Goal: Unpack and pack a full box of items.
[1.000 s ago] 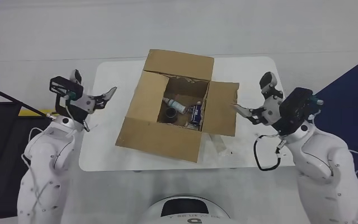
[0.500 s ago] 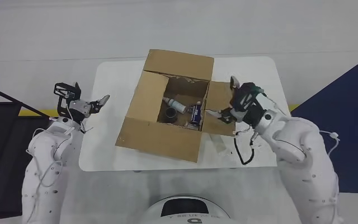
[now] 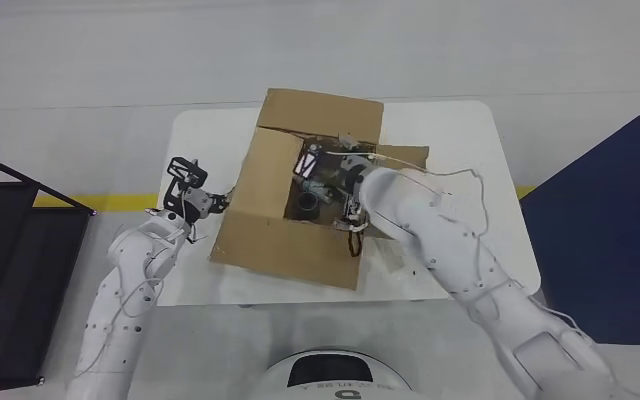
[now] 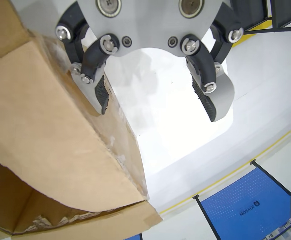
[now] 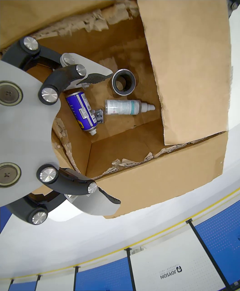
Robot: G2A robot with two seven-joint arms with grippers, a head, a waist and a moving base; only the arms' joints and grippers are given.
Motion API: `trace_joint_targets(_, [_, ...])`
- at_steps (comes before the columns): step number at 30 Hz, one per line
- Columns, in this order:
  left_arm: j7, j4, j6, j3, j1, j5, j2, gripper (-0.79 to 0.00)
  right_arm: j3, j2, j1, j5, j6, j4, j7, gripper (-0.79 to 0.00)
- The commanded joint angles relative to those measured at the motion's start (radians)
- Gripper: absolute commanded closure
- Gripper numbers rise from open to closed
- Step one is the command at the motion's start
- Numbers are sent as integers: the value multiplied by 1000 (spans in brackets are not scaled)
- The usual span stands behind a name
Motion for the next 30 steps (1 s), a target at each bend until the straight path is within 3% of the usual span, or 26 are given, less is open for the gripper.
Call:
trace_joint_targets(1, [6, -5, -1, -1, 5, -1, 1, -785, -44, -14, 32, -28, 11, 51, 14, -785])
trace_joint_targets(10, [28, -39, -16, -16, 45, 1, 8, -785, -207, -94, 146, -58, 35, 254, 17, -785])
trace_joint_targets(18, [48, -43, -19, -23, 67, -5, 11, -785, -174, -139, 180, 127, 66, 342, -182, -785])
trace_joint_targets(24, [88, -38, -28, -60, 91, -26, 17, -785, -85, -129, 125, 198, 84, 259, -298, -785])
trace_joint_targets(28, [141, -36, -40, -112, 119, -56, 23, -785, -90, -132, 107, 163, 114, 174, -277, -785])
trace_joint_targets(30, [180, -33, -52, -155, 143, -83, 28, -785, -124, -146, 121, 137, 143, 160, -259, -745])
